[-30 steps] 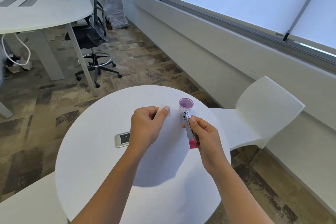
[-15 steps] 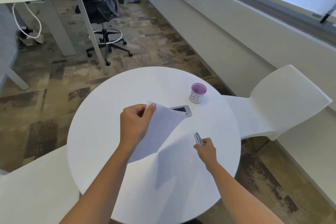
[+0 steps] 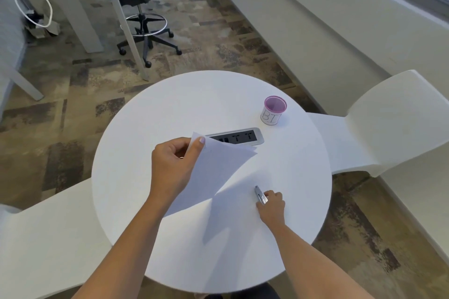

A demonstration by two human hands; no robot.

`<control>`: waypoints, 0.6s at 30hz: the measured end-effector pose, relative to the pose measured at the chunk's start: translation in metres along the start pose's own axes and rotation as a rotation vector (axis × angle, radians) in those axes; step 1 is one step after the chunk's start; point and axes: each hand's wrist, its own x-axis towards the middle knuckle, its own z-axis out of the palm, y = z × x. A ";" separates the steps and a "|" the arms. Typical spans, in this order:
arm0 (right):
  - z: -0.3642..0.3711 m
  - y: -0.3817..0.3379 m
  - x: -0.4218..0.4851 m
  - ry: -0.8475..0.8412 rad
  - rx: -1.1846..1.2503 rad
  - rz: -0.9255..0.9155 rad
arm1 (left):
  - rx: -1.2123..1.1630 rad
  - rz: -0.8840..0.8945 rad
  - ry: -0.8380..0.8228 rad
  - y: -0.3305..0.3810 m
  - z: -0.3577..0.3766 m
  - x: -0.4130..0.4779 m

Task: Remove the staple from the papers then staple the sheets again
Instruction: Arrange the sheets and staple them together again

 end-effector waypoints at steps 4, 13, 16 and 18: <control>0.000 0.002 0.000 0.017 0.117 -0.024 | -0.030 -0.034 0.000 0.000 0.000 0.001; -0.064 -0.101 -0.047 0.403 0.883 -0.186 | -0.071 -0.059 0.012 0.000 0.008 0.002; -0.094 -0.138 -0.080 0.334 0.953 -0.391 | -0.072 -0.016 -0.010 0.006 0.010 0.000; -0.109 -0.157 -0.101 0.268 0.929 -0.541 | -0.092 -0.011 -0.016 0.010 0.013 -0.002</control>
